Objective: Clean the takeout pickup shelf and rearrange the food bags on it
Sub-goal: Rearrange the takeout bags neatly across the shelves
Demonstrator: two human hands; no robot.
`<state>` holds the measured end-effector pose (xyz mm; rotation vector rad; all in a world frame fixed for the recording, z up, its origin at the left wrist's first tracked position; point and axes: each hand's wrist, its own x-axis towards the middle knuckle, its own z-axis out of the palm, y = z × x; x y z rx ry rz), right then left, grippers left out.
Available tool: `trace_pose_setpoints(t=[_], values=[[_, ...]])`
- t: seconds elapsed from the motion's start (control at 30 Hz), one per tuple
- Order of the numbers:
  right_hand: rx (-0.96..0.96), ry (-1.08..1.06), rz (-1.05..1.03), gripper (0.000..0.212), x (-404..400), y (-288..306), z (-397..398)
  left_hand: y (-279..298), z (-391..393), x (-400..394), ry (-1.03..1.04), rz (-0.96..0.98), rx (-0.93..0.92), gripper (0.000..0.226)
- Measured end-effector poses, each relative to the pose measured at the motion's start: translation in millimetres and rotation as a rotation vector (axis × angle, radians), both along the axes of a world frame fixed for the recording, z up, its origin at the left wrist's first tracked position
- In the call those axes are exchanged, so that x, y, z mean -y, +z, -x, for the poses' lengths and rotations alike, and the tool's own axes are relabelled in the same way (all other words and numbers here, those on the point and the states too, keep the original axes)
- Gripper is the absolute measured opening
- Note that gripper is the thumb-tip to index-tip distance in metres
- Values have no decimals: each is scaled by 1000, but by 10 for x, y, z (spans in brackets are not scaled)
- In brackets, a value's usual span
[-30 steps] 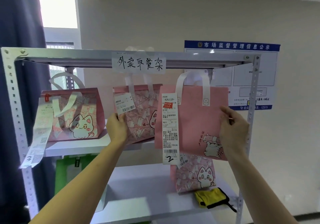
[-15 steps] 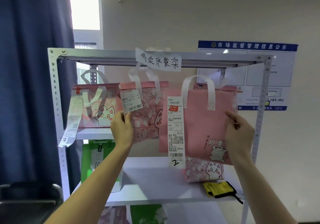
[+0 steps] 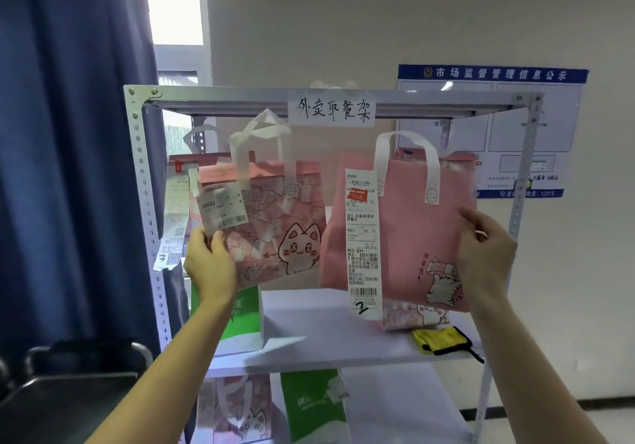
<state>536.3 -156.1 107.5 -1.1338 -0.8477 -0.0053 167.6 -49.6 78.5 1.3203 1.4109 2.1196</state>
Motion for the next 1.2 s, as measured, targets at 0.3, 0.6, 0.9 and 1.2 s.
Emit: trace_pose_setpoints(t=[0.3, 0.6, 0.9, 1.2], values=[[-46, -35, -47, 33, 68, 102, 29, -129, 245, 394, 40, 58, 20, 13], [32, -53, -84, 31, -233, 212, 108, -755, 242, 355, -44, 221, -3, 14], [101, 2, -97, 34, -1036, 345, 212, -1398, -78, 101, -131, 397, 31, 16], [199, 79, -37, 29, -1808, 271, 150, -1502, -416, -354, -170, 413, -12, 13]])
